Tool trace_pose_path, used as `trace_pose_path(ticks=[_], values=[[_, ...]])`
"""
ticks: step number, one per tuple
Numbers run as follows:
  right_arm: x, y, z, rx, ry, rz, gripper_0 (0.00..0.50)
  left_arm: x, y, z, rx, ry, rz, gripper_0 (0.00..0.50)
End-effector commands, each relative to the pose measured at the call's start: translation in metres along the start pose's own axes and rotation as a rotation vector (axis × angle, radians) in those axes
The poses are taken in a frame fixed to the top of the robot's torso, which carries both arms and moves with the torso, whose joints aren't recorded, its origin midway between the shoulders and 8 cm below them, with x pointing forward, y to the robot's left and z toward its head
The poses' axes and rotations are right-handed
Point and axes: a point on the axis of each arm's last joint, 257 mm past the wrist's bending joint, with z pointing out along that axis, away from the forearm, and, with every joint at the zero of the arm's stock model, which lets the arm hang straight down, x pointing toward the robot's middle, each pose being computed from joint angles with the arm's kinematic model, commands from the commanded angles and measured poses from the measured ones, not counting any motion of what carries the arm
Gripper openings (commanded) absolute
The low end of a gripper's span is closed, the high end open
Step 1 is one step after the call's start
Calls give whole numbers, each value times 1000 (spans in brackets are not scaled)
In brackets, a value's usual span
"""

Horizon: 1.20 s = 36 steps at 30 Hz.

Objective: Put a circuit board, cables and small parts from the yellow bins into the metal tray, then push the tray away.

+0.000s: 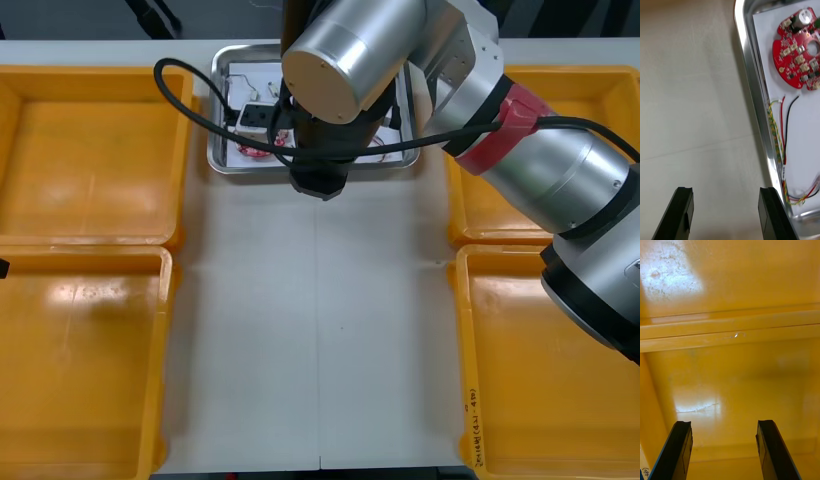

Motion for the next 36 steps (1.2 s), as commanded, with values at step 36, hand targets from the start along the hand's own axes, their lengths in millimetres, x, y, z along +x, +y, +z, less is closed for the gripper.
trace_pose_path(ticks=[36], values=[[210,36,-72,42,7,757,500,0,18,-16,-62,-16,-79,500]])
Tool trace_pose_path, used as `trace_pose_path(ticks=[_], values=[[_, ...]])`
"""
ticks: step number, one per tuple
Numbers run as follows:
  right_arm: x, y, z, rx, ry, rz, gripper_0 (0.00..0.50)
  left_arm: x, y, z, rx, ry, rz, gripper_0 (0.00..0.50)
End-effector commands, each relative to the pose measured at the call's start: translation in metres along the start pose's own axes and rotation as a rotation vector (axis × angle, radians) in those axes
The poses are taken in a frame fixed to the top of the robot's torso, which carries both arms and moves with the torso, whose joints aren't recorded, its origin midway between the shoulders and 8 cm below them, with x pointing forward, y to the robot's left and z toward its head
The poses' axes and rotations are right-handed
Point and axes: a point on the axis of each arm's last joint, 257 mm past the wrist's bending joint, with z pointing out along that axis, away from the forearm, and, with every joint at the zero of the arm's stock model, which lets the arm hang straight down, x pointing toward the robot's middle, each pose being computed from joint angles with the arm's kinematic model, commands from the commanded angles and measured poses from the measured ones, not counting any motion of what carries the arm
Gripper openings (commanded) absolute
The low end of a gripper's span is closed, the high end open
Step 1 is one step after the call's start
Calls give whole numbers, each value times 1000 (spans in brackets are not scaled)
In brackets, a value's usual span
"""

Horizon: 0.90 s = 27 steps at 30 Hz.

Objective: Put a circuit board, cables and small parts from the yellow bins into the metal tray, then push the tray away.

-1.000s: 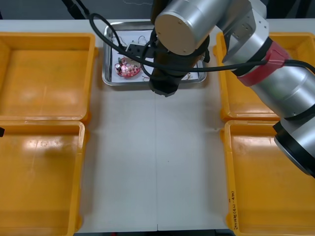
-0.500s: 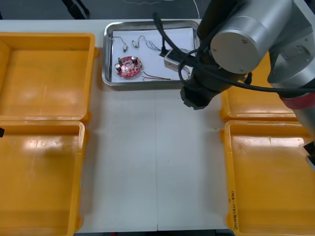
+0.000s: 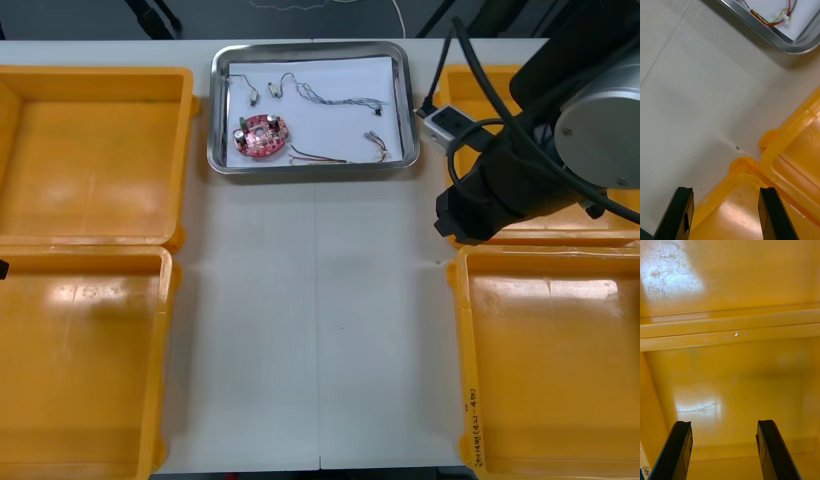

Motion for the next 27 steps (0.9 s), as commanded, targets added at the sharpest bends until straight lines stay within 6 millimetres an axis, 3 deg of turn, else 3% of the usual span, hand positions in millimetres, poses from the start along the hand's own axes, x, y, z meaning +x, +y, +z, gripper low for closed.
trace_pose_path(ticks=[1,12,27], values=[[33,-21,-12,62,-3,111,500,-1,18,-16,-61,-18,-78,500],[89,-33,-5,94,54,352,500,-1,18,-16,-61,-18,-78,500],[144,-56,4,149,111,543,500,-1,18,-16,-61,-18,-78,500]])
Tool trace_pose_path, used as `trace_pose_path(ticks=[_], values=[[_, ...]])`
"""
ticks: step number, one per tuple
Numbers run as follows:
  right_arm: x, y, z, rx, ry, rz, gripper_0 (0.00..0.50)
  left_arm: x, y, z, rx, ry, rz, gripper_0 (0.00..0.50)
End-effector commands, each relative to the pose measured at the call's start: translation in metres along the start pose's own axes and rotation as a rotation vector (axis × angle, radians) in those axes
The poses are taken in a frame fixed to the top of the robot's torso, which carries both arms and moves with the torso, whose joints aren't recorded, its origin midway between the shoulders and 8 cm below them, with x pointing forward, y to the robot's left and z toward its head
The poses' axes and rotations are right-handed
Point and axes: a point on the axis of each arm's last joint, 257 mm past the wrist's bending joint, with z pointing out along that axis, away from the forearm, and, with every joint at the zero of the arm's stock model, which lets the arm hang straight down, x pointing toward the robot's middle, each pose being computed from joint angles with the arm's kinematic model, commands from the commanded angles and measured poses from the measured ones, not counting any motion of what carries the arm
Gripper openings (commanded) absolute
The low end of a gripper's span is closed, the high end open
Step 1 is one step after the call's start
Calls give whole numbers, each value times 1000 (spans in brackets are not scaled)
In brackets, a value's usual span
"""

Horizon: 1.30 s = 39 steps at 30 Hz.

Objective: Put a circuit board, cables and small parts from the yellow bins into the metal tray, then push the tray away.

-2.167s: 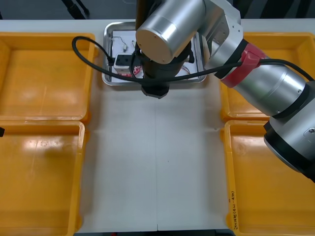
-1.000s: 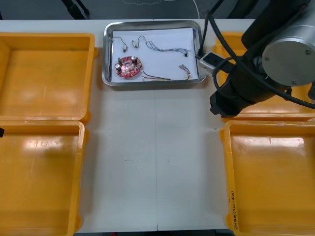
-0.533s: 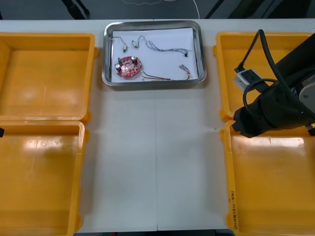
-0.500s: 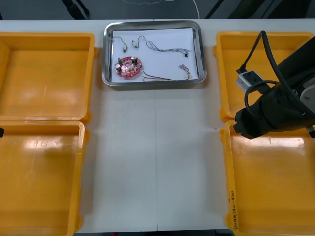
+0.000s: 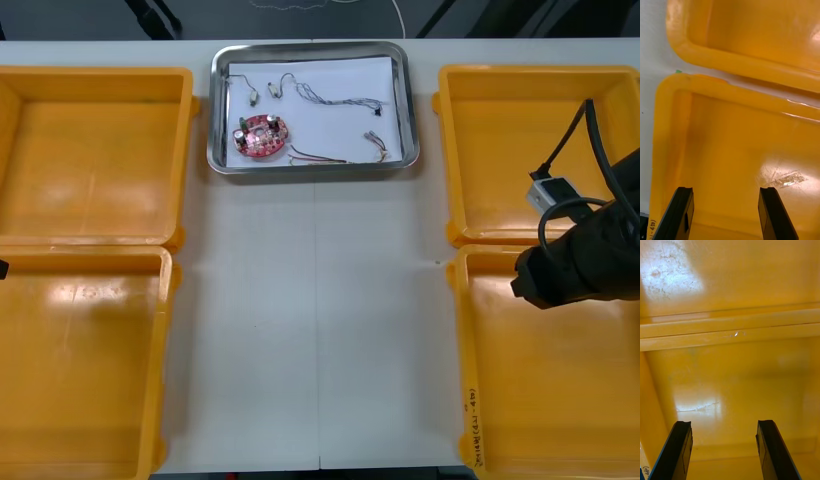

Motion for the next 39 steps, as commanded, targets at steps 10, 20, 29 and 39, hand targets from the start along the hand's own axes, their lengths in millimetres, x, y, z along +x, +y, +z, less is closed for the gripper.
trace_pose_path(ticks=[10,20,29,39], values=[[14,-28,3,49,-31,173,500,-1,18,-16,-61,-18,-78,500],[15,-28,2,27,-33,219,500,-1,18,-16,-61,-18,-78,500],[12,-26,-1,10,-42,231,500,-1,18,-16,-61,-18,-78,500],[7,-40,-9,-23,-55,280,500,-1,18,-16,-61,-18,-78,500]])
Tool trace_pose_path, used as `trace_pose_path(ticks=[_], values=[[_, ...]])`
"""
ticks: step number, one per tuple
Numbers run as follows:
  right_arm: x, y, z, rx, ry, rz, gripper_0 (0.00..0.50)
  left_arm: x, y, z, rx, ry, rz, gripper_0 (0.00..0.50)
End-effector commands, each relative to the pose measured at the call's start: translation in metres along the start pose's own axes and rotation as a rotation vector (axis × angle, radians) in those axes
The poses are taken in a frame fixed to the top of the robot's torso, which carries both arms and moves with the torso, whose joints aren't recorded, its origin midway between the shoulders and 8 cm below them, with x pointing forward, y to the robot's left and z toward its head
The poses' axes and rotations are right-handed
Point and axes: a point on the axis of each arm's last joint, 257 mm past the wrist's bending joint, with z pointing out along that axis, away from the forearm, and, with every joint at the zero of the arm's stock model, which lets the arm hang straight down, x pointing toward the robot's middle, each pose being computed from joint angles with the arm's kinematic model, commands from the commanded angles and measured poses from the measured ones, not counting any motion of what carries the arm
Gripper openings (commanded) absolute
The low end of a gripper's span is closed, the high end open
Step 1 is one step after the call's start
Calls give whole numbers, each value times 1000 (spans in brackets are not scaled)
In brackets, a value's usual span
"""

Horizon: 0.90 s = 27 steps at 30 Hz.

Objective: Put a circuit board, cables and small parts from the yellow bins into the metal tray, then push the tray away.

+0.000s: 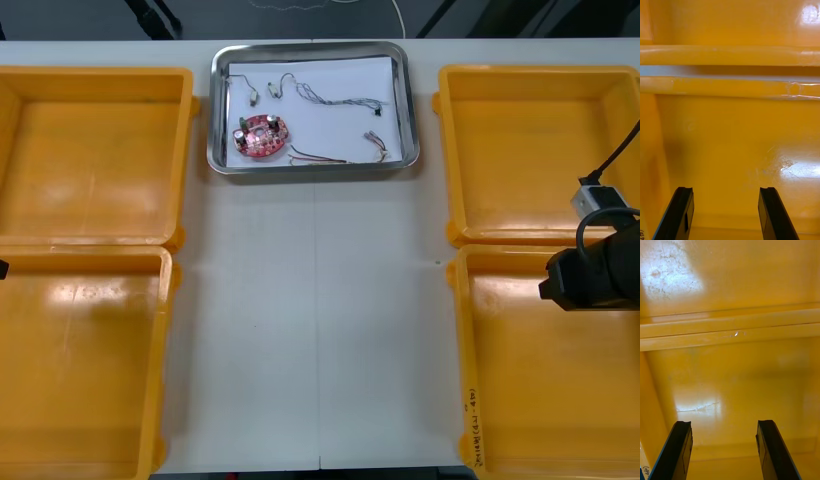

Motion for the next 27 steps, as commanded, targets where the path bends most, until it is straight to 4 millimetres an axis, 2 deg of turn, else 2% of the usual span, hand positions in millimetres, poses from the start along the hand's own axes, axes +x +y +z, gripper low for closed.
trace_pose_path(ticks=[1,7,18,27], values=[[-6,-8,-9,-39,-22,94,500,-1,18,-16,-61,-18,-78,500],[-10,-18,-10,-18,-34,92,500,-1,18,-16,-61,-18,-78,500],[-11,-36,2,-7,-16,35,500,-1,18,-16,-61,-18,-78,500],[-14,-41,5,-6,-19,34,500,-1,18,-16,-61,-18,-78,500]])
